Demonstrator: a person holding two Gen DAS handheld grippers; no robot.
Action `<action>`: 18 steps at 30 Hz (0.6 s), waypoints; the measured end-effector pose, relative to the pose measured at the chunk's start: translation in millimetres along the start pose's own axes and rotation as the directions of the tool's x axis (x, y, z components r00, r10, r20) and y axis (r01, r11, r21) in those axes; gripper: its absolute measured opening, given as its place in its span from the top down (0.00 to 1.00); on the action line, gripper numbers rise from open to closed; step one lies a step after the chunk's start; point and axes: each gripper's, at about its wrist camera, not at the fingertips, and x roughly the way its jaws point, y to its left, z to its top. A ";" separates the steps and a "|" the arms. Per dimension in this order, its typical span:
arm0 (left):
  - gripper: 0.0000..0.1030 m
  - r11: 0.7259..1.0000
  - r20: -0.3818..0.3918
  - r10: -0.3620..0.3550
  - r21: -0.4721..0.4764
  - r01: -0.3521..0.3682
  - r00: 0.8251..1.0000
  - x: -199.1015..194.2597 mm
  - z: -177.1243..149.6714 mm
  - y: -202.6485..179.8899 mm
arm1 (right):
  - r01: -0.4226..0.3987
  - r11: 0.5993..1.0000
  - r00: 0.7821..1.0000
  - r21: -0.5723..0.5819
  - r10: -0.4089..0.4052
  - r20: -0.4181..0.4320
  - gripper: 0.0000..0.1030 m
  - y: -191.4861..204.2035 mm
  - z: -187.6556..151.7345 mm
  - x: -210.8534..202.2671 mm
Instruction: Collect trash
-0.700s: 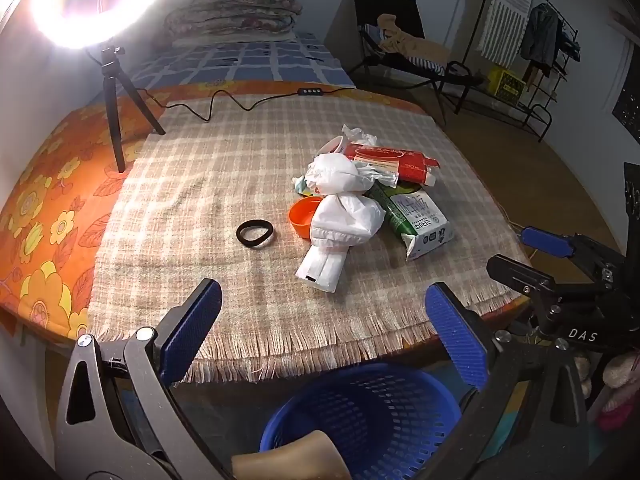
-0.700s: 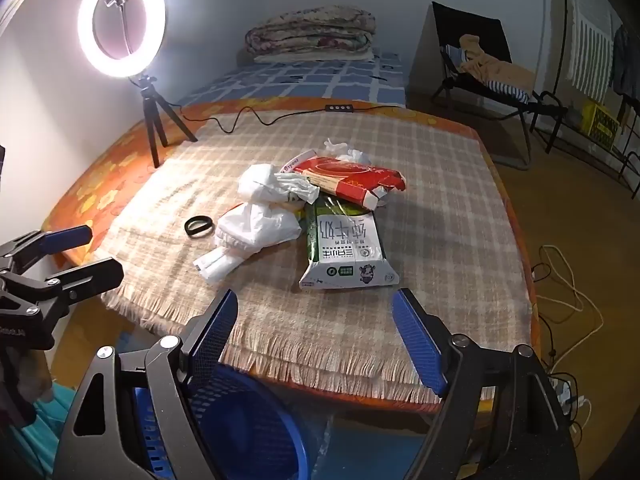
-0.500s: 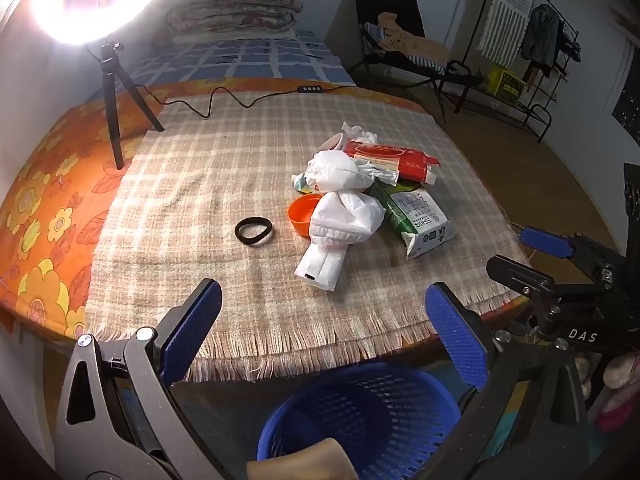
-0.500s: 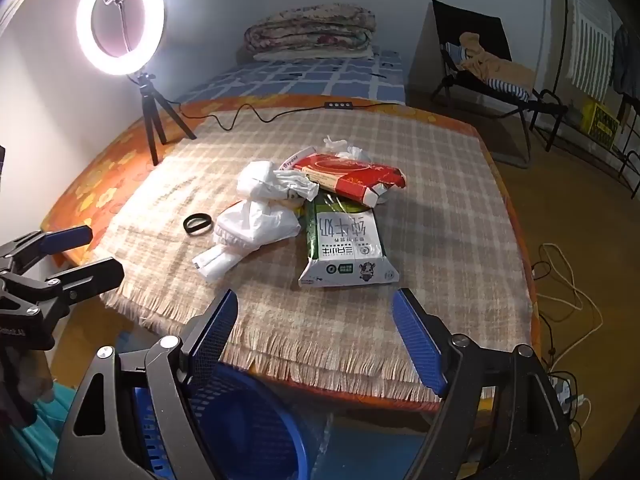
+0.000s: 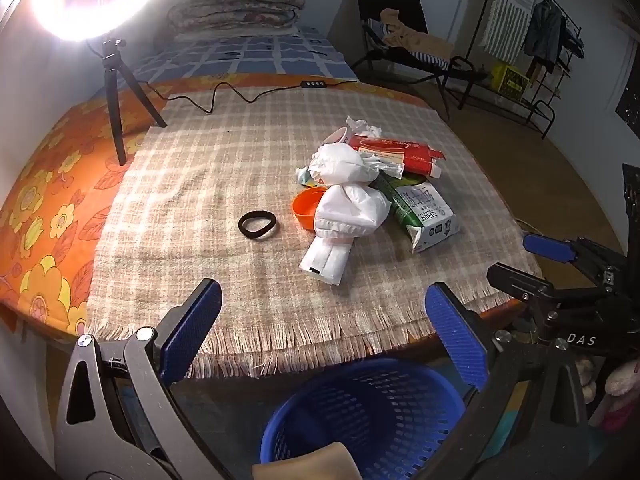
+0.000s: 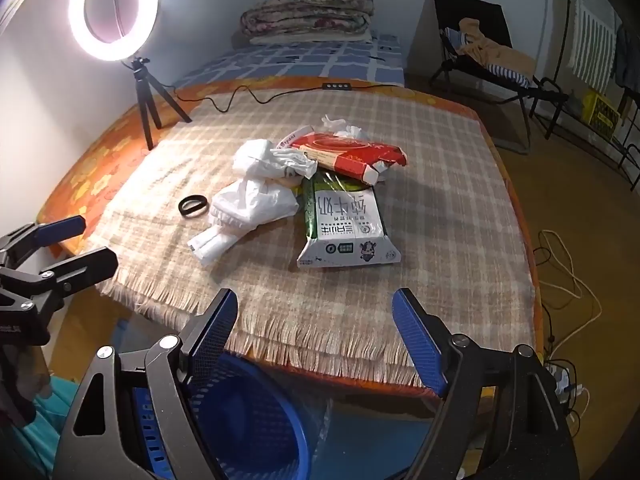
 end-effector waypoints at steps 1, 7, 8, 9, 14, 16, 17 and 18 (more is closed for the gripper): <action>0.00 1.000 0.002 0.002 0.000 -0.002 1.000 -1.0 -0.6 -0.2 | 0.000 1.000 1.000 0.000 0.000 -0.004 0.23 0.1 -0.3 0.9; 0.00 1.000 -0.002 0.012 -0.009 -0.012 1.000 -0.2 -2.5 2.6 | 0.009 1.000 1.000 0.001 -0.009 -0.028 0.23 -1.3 -1.4 7.4; 0.00 1.000 -0.003 0.014 -0.011 -0.014 1.000 -0.4 -1.6 3.8 | 0.006 1.000 1.000 0.003 -0.006 -0.031 0.23 -1.8 -1.8 7.9; 0.00 1.000 -0.003 0.015 -0.012 -0.015 1.000 -0.5 -1.0 4.6 | 0.004 1.000 0.999 0.004 -0.004 -0.032 0.23 -1.9 -1.9 8.1; 0.00 1.000 -0.005 0.016 -0.012 -0.017 1.000 -0.5 -1.4 5.0 | 0.004 1.000 0.999 0.003 -0.004 -0.031 0.23 -1.8 -2.0 8.4; 0.00 1.000 -0.005 0.014 -0.013 -0.014 1.000 -0.3 -0.8 5.8 | 0.004 1.000 0.999 0.003 -0.004 -0.032 0.23 -1.8 -2.2 8.6; 0.00 1.000 -0.004 0.013 -0.013 -0.013 1.000 -0.5 -0.9 6.2 | 0.004 1.000 0.999 0.003 -0.004 -0.033 0.23 -1.9 -2.3 8.6; 0.00 1.000 -0.005 0.014 -0.013 -0.014 1.000 -0.2 -0.7 6.0 | 0.004 1.000 0.999 0.003 -0.004 -0.033 0.23 -1.5 -2.7 8.5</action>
